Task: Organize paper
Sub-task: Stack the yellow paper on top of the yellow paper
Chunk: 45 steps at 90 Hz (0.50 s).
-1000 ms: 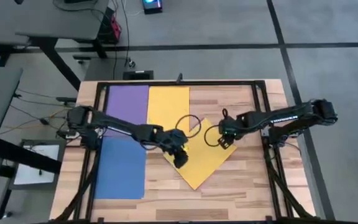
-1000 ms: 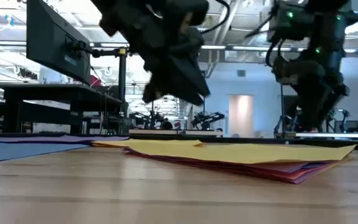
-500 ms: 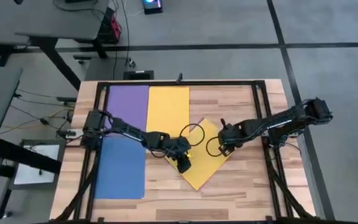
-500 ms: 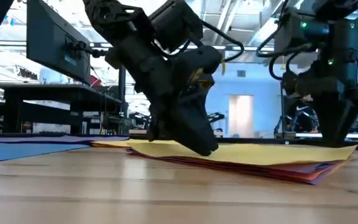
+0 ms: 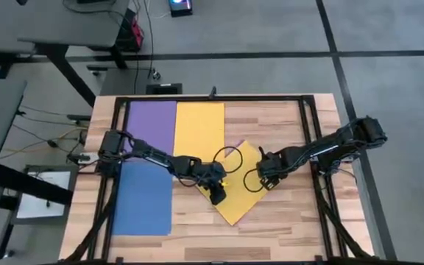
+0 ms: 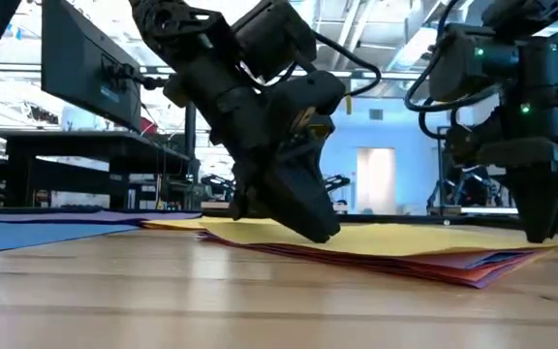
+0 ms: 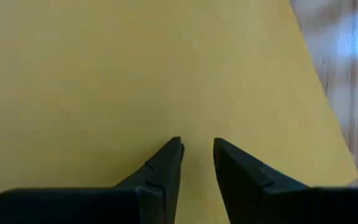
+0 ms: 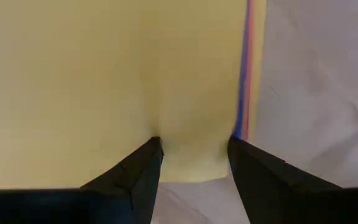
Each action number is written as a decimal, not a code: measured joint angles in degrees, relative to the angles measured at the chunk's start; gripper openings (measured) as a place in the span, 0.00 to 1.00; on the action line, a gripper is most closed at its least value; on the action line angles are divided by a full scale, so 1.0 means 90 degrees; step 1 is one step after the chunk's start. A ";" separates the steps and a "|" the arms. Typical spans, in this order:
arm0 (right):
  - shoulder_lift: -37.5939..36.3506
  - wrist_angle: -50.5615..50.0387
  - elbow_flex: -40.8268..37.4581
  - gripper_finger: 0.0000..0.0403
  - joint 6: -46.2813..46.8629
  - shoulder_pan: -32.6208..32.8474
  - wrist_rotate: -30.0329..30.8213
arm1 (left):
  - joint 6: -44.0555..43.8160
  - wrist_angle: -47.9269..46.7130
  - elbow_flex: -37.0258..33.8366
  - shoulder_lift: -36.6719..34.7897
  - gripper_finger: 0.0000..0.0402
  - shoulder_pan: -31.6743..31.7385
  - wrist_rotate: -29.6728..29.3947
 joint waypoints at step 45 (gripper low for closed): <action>-0.0572 0.0941 0.0027 0.44 0.0290 -0.0004 -0.0168 | 0.0002 -0.0003 -0.0002 0.0004 0.20 0.0000 -0.0003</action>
